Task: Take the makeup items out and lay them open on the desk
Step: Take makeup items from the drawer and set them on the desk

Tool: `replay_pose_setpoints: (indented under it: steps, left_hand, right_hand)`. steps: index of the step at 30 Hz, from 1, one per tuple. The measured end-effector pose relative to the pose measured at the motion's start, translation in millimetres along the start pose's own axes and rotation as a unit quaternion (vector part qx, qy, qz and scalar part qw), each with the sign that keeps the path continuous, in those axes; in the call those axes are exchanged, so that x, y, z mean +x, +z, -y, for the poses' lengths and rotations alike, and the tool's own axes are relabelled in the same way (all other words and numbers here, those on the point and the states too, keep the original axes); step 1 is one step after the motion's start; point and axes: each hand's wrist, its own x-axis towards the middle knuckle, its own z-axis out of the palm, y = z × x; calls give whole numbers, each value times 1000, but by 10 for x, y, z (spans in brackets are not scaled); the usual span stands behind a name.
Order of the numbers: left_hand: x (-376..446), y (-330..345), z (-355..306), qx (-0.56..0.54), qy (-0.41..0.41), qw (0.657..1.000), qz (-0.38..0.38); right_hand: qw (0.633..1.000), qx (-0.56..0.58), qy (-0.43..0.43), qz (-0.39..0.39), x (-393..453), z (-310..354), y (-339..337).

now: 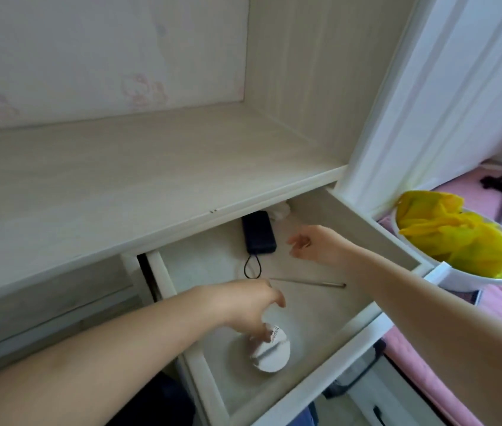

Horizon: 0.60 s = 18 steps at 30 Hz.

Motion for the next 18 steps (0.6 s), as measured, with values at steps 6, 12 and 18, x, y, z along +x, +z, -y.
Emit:
replay_pose_setpoints:
  steps: [6,12,18]
  left_hand:
    - [306,370,-226,60,-8,996,63]
    - [377,425,-262,168,70,977,108]
    - [399,479,-156,166,73,979,93]
  right_hand:
    - [963,-230,20,138,166,-262,191]
    - [927,-324,-12,189,276,-274,303]
    - [911,-367,-24,188,329,-246,361]
